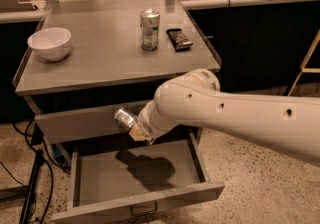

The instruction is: Pick redbull can from middle drawer and place on counter

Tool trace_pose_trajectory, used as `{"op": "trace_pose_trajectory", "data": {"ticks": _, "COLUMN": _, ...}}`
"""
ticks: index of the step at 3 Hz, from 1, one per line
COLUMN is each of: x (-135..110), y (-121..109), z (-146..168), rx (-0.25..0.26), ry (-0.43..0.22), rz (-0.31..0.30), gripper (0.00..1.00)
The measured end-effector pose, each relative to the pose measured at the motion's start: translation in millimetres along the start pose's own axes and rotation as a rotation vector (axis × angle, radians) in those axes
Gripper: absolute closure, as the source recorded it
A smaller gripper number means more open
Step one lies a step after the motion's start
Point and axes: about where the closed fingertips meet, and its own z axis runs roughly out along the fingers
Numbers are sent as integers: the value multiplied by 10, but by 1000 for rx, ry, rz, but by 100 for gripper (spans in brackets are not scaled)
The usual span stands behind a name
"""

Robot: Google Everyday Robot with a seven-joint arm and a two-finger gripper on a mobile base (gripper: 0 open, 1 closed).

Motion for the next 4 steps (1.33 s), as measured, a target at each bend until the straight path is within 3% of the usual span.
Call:
{"op": "trace_pose_trajectory", "data": {"ticks": 2, "x": -124, "y": -25, "z": -113, "rx": 12, "ry": -14, "rz": -13, "gripper": 100}}
{"op": "trace_pose_trajectory", "data": {"ticks": 4, "x": -590, "y": -164, "z": -525, "rx": 69, "ry": -74, "rz": -70, "gripper": 100}}
